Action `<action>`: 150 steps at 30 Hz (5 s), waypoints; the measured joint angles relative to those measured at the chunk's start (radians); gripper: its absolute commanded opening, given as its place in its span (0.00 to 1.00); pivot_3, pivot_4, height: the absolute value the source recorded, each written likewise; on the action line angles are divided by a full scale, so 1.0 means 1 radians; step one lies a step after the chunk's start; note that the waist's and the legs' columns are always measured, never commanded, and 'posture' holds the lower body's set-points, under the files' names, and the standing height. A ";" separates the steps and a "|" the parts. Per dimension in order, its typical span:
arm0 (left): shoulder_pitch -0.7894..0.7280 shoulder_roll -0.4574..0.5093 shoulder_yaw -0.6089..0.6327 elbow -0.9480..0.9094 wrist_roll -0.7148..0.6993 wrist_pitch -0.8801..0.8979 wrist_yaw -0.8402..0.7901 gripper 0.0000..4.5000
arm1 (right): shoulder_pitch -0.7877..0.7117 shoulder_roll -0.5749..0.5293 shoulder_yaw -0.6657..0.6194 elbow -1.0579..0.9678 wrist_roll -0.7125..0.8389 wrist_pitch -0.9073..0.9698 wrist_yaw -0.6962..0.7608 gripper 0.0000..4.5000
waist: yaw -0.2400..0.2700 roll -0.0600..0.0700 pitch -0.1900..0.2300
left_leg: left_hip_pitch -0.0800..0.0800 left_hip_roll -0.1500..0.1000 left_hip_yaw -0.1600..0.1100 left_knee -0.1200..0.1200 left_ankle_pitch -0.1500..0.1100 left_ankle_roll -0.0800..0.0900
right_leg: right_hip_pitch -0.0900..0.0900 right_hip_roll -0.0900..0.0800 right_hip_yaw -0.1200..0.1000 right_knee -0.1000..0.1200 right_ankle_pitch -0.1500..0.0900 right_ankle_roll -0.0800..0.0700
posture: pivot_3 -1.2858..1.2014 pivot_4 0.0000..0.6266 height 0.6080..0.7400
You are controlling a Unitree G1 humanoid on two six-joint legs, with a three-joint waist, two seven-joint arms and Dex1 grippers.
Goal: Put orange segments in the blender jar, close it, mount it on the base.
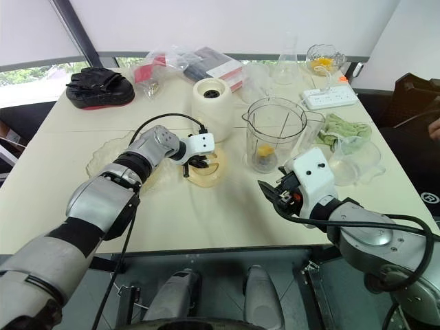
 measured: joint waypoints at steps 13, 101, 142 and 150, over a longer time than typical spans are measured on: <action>-0.016 0.095 0.100 -0.002 -0.074 -0.114 -0.171 0.06 | 0.014 0.022 0.068 0.086 -0.247 -0.067 -0.023 0.64 | 0.001 -0.002 0.001 | -0.007 0.000 0.000 0.000 0.000 0.000 | -0.008 0.000 0.000 0.000 0.002 -0.004 | 0.52 0.24 1.00; -0.434 -0.019 0.181 -0.023 -0.268 -0.030 -0.387 0.06 | -0.275 0.628 0.121 0.907 -0.998 -0.745 0.111 0.36 | -0.058 0.001 0.002 | -0.004 -0.001 0.001 -0.010 0.000 0.001 | -0.011 0.000 0.001 0.001 0.002 -0.003 | 0.52 0.24 1.00; -0.521 0.089 0.312 -0.016 -0.273 -0.017 -0.598 0.06 | -0.209 0.624 0.132 0.882 -1.022 -0.723 0.168 0.36 | -0.057 0.001 0.002 | -0.004 -0.001 0.001 -0.010 0.000 0.001 | -0.011 0.000 0.002 0.002 0.002 -0.002 | 0.52 0.24 1.00; -0.517 0.128 0.312 -0.027 -0.278 -0.003 -0.600 0.06 | -0.187 0.634 0.156 0.834 -0.991 -0.653 0.217 0.36 | -0.054 0.001 0.002 | -0.005 -0.001 0.000 -0.010 0.000 0.001 | -0.011 0.000 0.002 0.002 0.002 -0.002 | 0.52 0.24 1.00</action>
